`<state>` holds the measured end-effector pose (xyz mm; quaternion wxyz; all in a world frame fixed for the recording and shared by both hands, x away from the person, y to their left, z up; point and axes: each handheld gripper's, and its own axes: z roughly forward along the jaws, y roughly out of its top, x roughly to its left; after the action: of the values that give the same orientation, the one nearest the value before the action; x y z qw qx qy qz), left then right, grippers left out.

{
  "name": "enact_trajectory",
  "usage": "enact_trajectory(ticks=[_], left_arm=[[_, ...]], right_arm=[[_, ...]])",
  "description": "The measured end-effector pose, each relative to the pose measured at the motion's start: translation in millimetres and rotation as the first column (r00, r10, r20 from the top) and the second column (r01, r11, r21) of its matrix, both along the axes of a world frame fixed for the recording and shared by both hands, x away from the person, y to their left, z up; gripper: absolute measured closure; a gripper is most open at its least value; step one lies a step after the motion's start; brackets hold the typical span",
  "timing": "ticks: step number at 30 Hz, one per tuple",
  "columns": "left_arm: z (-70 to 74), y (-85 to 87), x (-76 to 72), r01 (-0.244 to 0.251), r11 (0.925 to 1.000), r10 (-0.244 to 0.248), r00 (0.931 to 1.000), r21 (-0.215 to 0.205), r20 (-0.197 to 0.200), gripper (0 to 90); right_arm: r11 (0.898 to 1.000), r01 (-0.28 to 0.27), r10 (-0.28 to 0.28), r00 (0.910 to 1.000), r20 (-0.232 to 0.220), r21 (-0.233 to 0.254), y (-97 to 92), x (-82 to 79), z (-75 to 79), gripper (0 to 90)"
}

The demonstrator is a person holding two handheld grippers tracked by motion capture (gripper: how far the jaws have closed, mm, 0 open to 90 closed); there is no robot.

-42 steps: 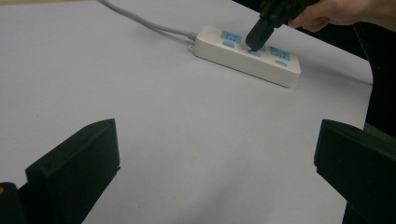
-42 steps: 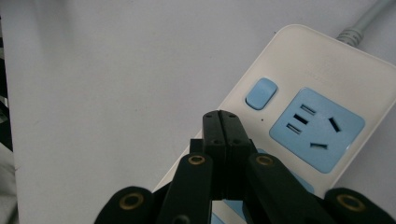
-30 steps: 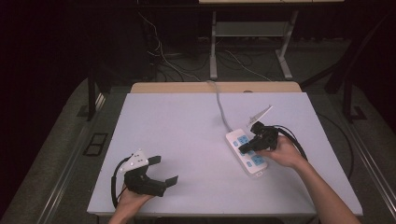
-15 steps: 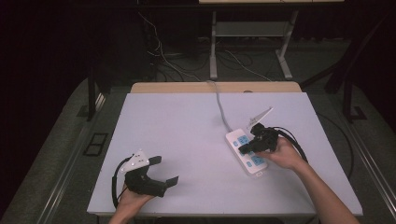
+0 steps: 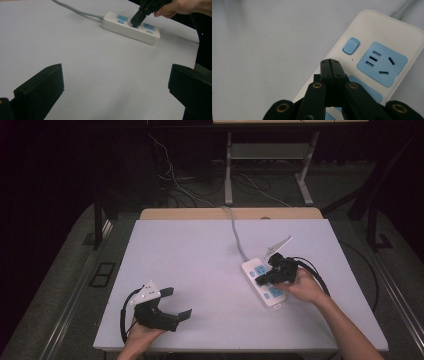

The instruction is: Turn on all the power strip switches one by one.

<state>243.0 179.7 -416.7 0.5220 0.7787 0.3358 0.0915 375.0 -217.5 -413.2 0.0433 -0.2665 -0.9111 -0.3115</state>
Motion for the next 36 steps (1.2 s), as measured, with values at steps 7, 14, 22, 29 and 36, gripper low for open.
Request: enact_trajectory(ticks=[7,14,22,29,36], left_arm=[[-0.2,1.3,0.7,-0.006,1.0,0.006,1.0,-0.003,-0.003,0.0],[0.1,2.3,0.6,-0.01,0.9999,0.01,0.9999,-0.008,-0.002,0.0],[0.4,2.7,0.5,-0.01,0.9999,0.01,1.0,-0.008,0.0,0.0],[0.3,2.4,0.5,-0.009,0.9999,0.009,1.0,-0.008,-0.002,0.0],[0.5,3.3,0.7,-0.011,0.9999,0.011,0.9999,-0.008,-0.001,0.0]], right_arm=[[1.0,0.001,-0.001,1.0,0.001,0.014,-1.3,-0.4,-0.7,90.0],[1.0,-0.007,0.007,0.9999,0.012,0.012,0.6,-2.2,1.3,90.0],[1.0,-0.004,0.004,1.0,0.008,-0.007,-0.9,-1.6,2.8,90.0],[1.0,-0.008,0.008,0.9998,0.016,-0.001,-1.2,-2.8,9.8,90.0],[1.0,-0.011,0.011,0.9997,0.023,0.012,-1.2,2.3,20.1,90.0]])
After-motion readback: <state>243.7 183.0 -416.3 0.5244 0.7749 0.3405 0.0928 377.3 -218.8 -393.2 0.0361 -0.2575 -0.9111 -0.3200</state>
